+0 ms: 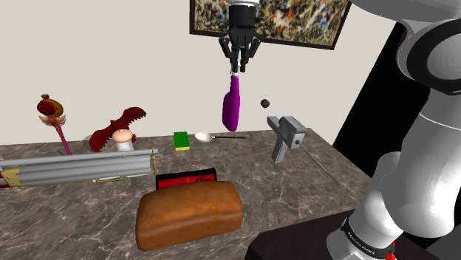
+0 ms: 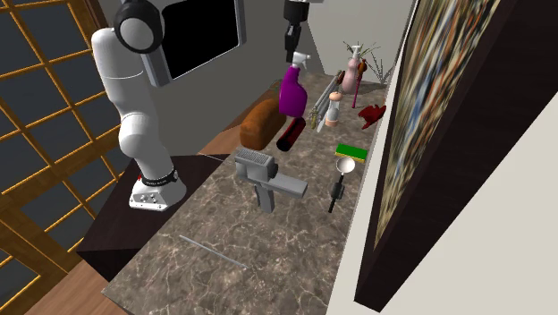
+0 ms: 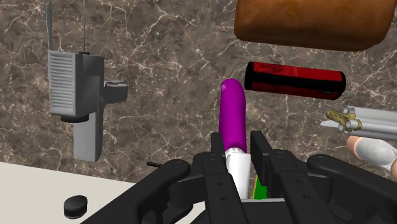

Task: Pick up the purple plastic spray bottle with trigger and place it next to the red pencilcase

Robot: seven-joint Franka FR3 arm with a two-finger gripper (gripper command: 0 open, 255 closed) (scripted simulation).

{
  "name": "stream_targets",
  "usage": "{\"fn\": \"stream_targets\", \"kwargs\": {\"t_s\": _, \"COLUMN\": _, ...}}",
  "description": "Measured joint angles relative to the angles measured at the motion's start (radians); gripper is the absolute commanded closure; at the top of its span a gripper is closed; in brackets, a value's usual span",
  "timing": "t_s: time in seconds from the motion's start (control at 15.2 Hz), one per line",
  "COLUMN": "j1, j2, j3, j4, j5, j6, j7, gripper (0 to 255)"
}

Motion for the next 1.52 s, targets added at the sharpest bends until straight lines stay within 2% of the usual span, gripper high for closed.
{"fn": "stream_targets", "kwargs": {"t_s": 0.53, "j1": 0.003, "j2": -0.053, "j3": 0.002, "j4": -0.185, "j5": -0.003, "j6": 0.132, "j7": 0.004, "gripper": 255}}
{"fn": "stream_targets", "kwargs": {"t_s": 1.52, "j1": 0.005, "j2": -0.090, "j3": 0.004, "j4": -0.431, "j5": -0.005, "j6": 0.341, "j7": 0.008, "gripper": 255}}
